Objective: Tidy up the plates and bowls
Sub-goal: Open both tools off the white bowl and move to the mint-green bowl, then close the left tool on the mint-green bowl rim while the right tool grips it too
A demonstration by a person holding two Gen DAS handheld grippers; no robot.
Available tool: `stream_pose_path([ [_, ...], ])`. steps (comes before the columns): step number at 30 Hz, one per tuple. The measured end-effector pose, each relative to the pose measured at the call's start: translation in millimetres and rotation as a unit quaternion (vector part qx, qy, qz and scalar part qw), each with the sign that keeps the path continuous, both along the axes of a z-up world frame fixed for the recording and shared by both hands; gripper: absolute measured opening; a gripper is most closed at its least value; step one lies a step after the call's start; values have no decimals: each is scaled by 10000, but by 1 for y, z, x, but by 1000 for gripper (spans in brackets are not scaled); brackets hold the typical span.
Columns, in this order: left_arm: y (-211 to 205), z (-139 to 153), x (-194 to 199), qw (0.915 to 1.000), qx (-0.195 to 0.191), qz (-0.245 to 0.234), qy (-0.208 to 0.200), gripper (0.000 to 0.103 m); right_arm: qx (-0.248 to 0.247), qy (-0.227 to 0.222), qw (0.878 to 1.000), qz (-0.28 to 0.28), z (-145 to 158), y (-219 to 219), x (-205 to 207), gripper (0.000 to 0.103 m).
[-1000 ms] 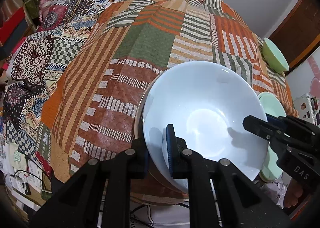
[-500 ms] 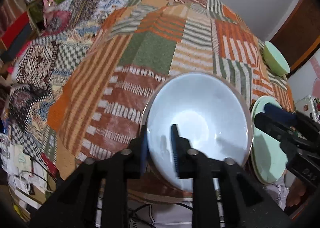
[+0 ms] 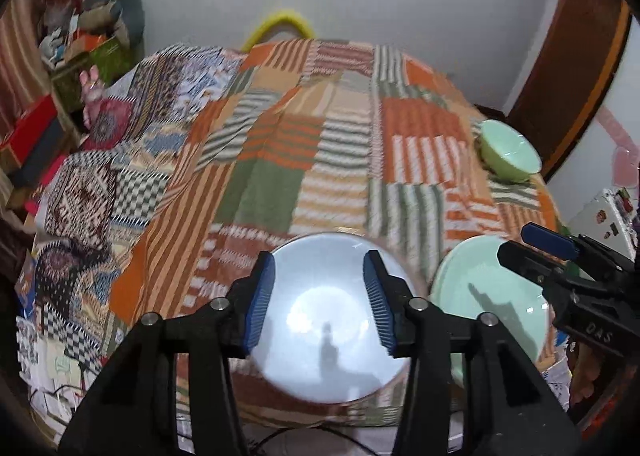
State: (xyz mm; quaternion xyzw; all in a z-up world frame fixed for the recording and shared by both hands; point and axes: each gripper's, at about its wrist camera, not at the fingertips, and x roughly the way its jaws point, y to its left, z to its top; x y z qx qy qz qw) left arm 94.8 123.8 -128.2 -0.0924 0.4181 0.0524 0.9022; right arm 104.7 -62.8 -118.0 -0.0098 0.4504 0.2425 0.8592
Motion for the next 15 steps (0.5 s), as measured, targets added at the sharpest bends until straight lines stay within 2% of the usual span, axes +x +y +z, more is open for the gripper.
stream_pose_path([
  [7, -43, 26, 18, 9988, 13, -329, -373, 56, 126, -318, 9959, -838, 20, -76, 10, 54],
  [15, -91, 37, 55, 9966, -42, -699, -444, 57, 43, -497, 9815, -1850, 30, -162, 30, 55],
])
